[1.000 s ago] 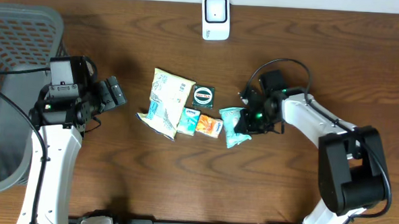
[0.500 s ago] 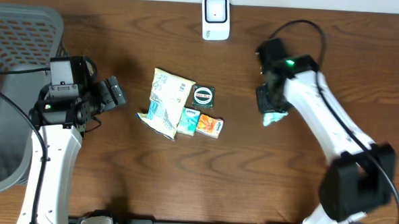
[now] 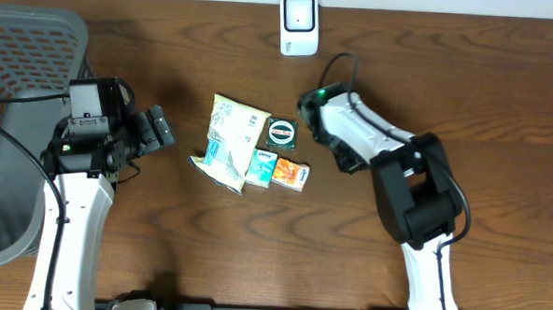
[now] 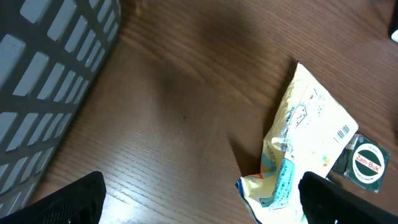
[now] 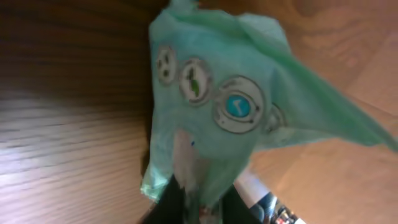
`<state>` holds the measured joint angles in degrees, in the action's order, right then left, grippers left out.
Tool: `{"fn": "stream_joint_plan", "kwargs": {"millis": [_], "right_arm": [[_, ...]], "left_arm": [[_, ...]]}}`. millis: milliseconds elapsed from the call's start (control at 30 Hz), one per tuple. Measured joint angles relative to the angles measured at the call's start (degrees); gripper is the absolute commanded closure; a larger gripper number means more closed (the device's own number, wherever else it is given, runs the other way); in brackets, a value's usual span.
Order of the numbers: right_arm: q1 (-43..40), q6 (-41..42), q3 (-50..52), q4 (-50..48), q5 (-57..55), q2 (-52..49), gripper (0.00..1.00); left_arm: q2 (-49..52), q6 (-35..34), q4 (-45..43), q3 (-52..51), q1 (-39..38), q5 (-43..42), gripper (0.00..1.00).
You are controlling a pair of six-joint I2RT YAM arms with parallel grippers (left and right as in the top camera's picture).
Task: Scan the item barcode
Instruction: 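Lift the green wipes pack with the right gripper and pull it right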
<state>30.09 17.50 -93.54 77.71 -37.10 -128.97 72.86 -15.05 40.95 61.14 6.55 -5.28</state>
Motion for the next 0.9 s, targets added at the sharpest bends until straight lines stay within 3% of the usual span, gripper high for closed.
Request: {"fn": "stream_joint_plan", "kwargs": {"millis": [133,267,500,667,833,900], "right_arm": [[3.5,0.1,-1.6,-0.3,1.5,0.0,0.41],[5.9,-1.9,-5.6,-0.2,7.0,0.0,0.40],[6.1,-9.9,-13.4,-0.8,26.8,0.0,0.52],[3.1,-12.1,-16.7,1.7,34.7,0.0,0.59],[-3.3,-13.0,-20.5,4.8,40.4,0.0,0.80],[-6.1,-13.2,-21.2,6.2,41.5,0.0,0.93]], "left_arm": [[0.0,0.0,0.0,0.0,0.0,0.0,0.03],[0.0,0.0,0.0,0.0,0.0,0.0,0.02],[0.0,0.0,0.0,0.0,0.0,0.0,0.02],[0.0,0.0,0.0,0.0,0.0,0.0,0.02],[0.0,0.0,0.0,0.0,0.0,0.0,0.02],[0.0,0.0,0.0,0.0,0.0,0.0,0.03]]}}
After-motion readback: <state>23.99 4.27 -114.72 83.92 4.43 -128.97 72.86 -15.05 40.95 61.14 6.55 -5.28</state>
